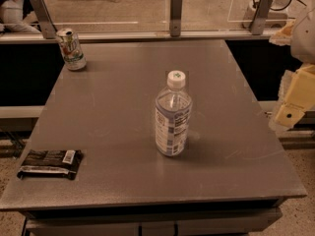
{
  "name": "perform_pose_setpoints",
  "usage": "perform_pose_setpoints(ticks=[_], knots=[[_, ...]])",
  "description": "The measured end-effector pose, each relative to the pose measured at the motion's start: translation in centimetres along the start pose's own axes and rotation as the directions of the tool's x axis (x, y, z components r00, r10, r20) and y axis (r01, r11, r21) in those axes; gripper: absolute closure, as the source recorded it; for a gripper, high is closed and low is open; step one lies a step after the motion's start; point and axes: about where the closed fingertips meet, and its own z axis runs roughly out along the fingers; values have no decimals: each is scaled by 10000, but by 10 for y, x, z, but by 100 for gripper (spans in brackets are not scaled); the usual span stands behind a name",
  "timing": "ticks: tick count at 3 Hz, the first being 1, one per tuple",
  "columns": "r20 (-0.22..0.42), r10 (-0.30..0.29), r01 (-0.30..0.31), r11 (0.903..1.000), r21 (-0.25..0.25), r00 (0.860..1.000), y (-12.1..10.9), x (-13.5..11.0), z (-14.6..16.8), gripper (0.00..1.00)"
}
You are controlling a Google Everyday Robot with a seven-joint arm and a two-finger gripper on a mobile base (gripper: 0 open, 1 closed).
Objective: Knock blue plastic bottle over
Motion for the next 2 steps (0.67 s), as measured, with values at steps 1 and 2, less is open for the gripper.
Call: perform_pose_setpoints(ticks=[1, 2], knots=[[2, 0, 0, 10000, 2, 10000, 0, 0, 0, 0], [993, 46, -40, 10000, -69, 9950, -2, -11, 3, 0]])
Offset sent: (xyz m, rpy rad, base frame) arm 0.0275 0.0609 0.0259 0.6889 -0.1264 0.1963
